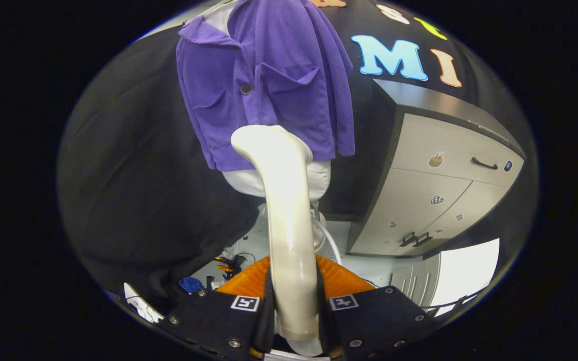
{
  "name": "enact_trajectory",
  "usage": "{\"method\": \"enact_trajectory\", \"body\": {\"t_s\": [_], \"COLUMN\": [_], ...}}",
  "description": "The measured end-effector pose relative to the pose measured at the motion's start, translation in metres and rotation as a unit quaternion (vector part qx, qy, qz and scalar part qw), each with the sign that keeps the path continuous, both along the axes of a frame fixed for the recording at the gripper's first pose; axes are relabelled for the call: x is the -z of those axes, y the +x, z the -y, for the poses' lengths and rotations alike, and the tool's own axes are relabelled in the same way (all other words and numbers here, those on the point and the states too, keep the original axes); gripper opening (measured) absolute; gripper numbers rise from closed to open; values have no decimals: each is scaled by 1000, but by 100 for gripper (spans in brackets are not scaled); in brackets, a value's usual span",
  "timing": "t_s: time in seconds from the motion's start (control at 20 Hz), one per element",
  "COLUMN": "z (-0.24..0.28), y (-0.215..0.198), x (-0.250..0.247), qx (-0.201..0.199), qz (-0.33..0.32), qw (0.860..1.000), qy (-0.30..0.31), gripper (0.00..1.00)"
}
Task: Iron the clothes twice with a garment steamer, once on the left side and once on the right side.
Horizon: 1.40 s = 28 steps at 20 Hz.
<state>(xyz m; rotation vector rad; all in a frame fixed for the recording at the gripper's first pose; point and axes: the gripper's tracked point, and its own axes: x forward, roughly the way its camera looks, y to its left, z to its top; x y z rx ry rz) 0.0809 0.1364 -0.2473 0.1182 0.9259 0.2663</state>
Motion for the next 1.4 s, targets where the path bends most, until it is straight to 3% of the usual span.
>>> {"method": "enact_trajectory", "body": {"t_s": [0.25, 0.75, 1.1, 1.4], "z": [-30, -78, -126, -158], "y": [19, 96, 135, 169], "x": [-67, -202, -243, -267], "qx": [-42, -34, -20, -16], "qz": [62, 205, 259, 327], "qw": [997, 975, 961, 943], "qy": [16, 76, 96, 55], "gripper": [36, 35, 35, 35]}}
